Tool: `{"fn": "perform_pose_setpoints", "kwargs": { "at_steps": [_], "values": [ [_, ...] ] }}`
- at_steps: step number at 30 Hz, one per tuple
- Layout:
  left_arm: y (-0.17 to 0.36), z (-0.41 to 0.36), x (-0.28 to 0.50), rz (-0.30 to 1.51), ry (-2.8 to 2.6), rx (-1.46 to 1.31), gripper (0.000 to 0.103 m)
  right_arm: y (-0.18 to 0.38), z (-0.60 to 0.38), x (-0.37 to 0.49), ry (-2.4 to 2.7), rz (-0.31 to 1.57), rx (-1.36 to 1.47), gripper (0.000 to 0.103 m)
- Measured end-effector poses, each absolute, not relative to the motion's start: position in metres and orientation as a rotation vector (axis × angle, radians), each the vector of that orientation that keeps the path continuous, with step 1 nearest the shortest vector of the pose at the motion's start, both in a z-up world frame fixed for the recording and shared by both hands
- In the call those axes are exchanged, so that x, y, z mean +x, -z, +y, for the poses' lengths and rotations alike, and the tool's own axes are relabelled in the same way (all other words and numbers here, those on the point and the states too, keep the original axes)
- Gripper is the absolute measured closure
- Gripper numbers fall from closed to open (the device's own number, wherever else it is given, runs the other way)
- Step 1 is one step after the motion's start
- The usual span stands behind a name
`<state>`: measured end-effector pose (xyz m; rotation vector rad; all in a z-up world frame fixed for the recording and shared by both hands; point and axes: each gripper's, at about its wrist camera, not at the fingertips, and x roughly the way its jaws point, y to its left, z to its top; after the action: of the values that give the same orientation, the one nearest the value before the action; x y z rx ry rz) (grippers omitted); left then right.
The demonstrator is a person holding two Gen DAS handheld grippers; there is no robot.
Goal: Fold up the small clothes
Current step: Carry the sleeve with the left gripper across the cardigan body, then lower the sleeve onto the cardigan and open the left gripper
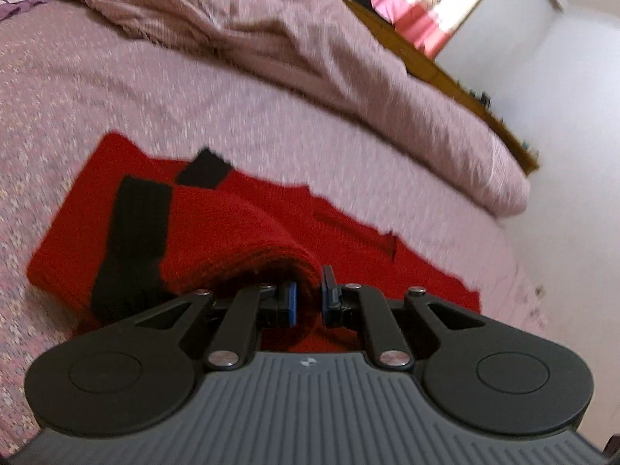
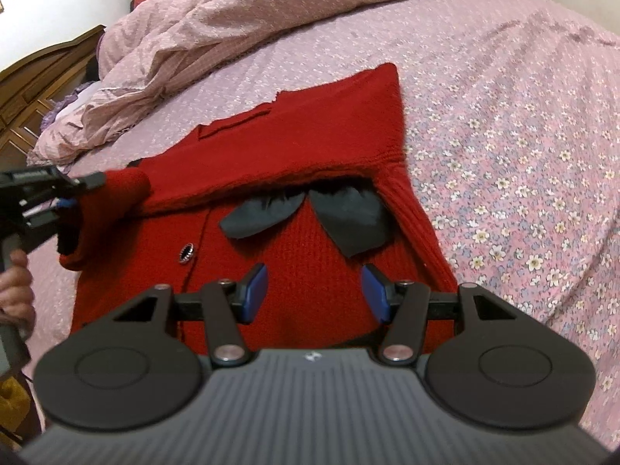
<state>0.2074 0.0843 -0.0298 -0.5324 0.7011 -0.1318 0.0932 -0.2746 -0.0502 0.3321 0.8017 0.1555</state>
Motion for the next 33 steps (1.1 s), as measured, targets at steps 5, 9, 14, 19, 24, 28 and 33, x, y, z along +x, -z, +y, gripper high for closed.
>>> {"fn": "perform_pose_setpoints", "kwargs": {
  "at_steps": [5,9,14,19,24,28,33],
  "values": [
    [0.037,0.074,0.205,0.726,0.128,-0.430,0.089,0.054,-0.277,0.094,-0.151,0.812,0.341,0.047],
    [0.037,0.068,0.197,0.743,0.142,-0.367,0.088,0.057,-0.278,0.095,-0.148,0.823,0.347,0.047],
    [0.034,0.068,0.186,0.779,0.154,-0.328,0.077,0.059,-0.277,0.096,-0.151,0.830,0.341,0.047],
    [0.026,0.073,0.166,0.791,0.140,-0.293,0.050,0.057,-0.277,0.095,-0.150,0.830,0.337,0.047],
    [0.019,0.087,0.148,0.794,0.090,-0.286,0.038,0.052,-0.271,0.096,-0.171,0.822,0.319,0.047],
    [0.020,0.102,0.133,0.795,0.019,-0.280,0.034,0.044,-0.257,0.099,-0.204,0.811,0.284,0.047],
    [0.026,0.116,0.126,0.820,-0.064,-0.229,0.032,0.033,-0.231,0.108,-0.266,0.798,0.232,0.047]
  ]
}}
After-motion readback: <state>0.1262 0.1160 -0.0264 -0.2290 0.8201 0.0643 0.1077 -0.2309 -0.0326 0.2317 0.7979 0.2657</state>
